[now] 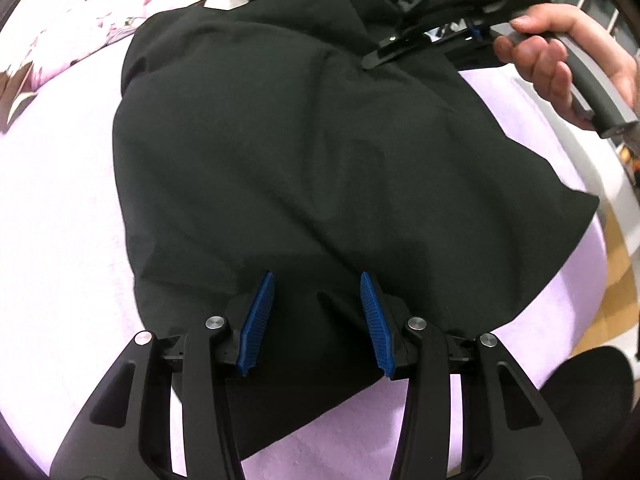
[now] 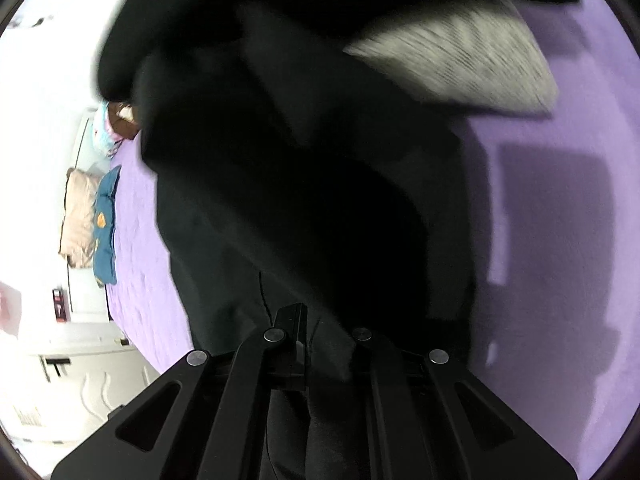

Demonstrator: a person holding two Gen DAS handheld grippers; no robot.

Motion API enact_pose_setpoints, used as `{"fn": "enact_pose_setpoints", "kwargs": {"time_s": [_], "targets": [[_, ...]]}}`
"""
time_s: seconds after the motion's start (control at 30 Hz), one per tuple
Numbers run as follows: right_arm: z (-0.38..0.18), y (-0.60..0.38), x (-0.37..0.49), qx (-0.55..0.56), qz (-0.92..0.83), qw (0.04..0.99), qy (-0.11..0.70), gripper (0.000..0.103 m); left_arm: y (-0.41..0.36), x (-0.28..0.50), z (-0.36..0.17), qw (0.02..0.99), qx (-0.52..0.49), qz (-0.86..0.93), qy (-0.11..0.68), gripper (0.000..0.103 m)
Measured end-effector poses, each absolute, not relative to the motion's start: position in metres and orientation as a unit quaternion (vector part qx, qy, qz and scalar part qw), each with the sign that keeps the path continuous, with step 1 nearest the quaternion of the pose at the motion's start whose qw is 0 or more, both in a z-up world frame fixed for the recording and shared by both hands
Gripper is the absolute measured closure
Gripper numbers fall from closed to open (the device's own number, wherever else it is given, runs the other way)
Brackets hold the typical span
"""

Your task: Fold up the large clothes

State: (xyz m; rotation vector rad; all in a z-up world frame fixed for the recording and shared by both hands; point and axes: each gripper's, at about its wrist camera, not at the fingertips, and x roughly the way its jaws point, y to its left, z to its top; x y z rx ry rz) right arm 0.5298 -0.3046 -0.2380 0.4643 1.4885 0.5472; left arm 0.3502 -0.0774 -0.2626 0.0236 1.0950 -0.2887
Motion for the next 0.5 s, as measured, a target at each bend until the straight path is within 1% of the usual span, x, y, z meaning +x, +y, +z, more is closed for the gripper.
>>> {"fn": "enact_pose_setpoints", "kwargs": {"time_s": [0.33,0.47,0.5], "targets": [[-0.25,-0.288,0.527,0.175,0.229,0.694,0.66,0.098,-0.074,0.385,-0.271,0.832,-0.006,-0.146,0.535,0.06],[-0.249,-0.289,0.515,0.183,0.223,0.692,0.662,0.096,-0.086,0.376,-0.262,0.83,-0.009,-0.143,0.539,0.059],[-0.249,-0.285,0.511,0.184,0.226,0.692,0.661,0.094,-0.092,0.365,-0.261,0.829,-0.008,-0.142,0.54,0.059]]}}
